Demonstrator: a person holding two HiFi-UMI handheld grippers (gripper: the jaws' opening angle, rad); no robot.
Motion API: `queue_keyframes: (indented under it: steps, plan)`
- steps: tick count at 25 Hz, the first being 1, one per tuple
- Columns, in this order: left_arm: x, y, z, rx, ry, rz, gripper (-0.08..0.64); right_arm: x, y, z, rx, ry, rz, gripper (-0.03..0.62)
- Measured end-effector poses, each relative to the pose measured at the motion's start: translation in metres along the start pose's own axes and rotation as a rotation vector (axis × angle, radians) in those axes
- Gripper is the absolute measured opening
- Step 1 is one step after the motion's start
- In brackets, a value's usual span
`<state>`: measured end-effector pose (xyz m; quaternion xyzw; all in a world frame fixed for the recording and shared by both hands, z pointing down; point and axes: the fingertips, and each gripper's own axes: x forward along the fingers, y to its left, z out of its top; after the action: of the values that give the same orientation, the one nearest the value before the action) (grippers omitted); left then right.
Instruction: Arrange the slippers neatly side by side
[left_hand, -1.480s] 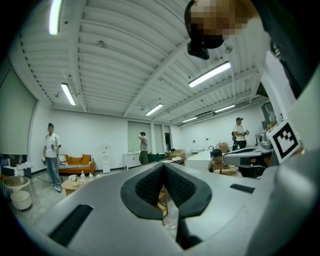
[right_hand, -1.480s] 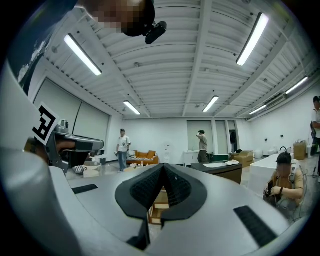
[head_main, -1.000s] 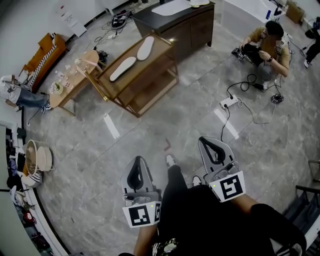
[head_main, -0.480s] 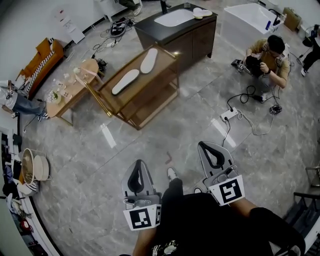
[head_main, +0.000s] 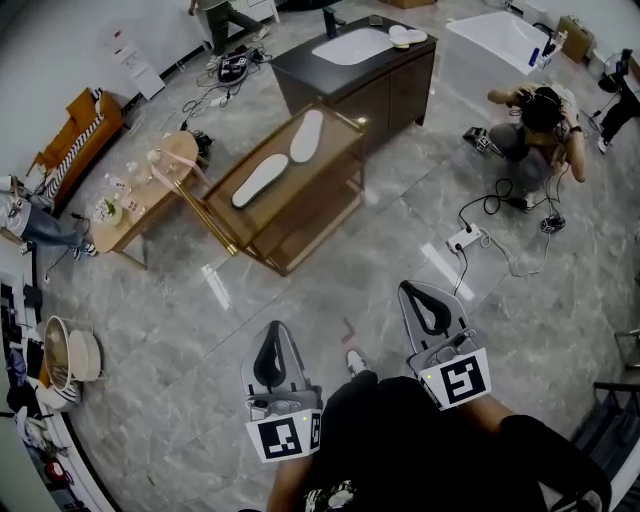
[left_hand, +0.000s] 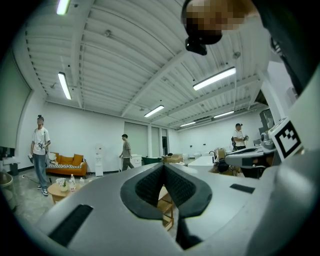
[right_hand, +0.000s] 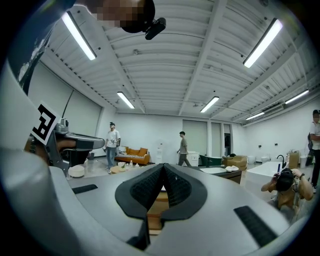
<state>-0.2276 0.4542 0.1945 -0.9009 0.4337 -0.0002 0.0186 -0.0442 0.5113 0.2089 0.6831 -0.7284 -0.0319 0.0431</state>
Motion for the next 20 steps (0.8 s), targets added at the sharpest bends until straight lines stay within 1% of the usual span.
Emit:
queue_keyframes:
  steps: [5,10,13,15,17,20]
  plan:
    - [0.017,0.026,-0.006,0.006,0.004,-0.015,0.000,0.028,0.008,0.007,-0.010,-0.027,-0.014,-0.002]
    - [0.027,0.046,-0.008,0.014,-0.010,-0.041,0.000,0.040,0.001,0.000,-0.013,0.000,-0.072,-0.002]
    - [0.038,0.058,-0.014,-0.002,-0.006,-0.045,0.000,0.043,-0.002,0.000,-0.028,0.004,-0.097,-0.002]
    - [0.041,0.061,-0.015,-0.013,-0.002,-0.053,0.000,0.045,-0.002,0.000,-0.034,0.011,-0.110,-0.002]
    - [0.042,0.060,-0.015,-0.006,-0.007,-0.065,0.000,0.046,-0.003,-0.001,-0.033,0.018,-0.119,-0.002]
    - [0.046,0.060,-0.015,-0.004,-0.016,-0.071,0.000,0.048,0.000,0.001,-0.045,0.017,-0.114,-0.002]
